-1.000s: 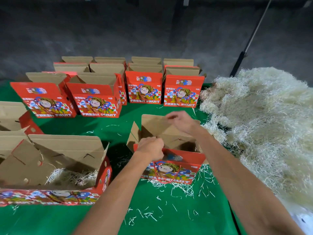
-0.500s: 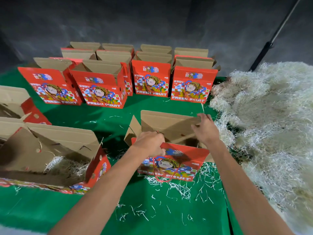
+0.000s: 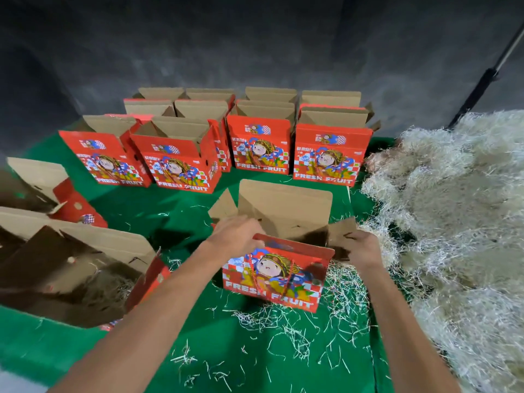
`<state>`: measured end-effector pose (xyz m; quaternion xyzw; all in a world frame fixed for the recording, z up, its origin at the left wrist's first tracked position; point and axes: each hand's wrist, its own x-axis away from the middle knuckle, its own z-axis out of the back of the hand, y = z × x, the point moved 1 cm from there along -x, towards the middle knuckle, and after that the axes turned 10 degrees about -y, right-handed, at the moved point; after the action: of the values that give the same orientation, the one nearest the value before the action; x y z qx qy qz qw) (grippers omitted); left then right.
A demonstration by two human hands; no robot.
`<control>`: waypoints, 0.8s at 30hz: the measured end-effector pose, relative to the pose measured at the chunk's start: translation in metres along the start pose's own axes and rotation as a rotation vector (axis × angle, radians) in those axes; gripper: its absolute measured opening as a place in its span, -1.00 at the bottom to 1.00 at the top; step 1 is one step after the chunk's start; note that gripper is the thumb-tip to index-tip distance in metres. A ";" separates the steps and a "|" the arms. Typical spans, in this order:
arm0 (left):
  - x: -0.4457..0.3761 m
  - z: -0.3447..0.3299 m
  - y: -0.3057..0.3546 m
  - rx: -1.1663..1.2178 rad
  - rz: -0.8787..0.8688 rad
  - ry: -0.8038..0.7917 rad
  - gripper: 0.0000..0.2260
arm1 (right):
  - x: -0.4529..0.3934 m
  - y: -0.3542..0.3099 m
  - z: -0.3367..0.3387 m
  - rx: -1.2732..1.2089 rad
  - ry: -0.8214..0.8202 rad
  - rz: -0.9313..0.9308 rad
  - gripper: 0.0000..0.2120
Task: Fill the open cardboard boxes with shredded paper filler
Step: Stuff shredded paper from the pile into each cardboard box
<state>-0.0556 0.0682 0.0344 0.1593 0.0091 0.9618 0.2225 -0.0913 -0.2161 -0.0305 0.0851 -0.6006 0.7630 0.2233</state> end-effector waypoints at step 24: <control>0.040 0.030 -0.170 0.109 0.058 -0.162 -0.83 | -0.027 -0.088 -0.210 0.275 -0.107 0.045 -0.65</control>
<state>-0.0083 0.2372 0.0599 0.2483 0.0386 0.9499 0.1857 0.0010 -0.0065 -0.0194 0.1421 -0.5031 0.8373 0.1600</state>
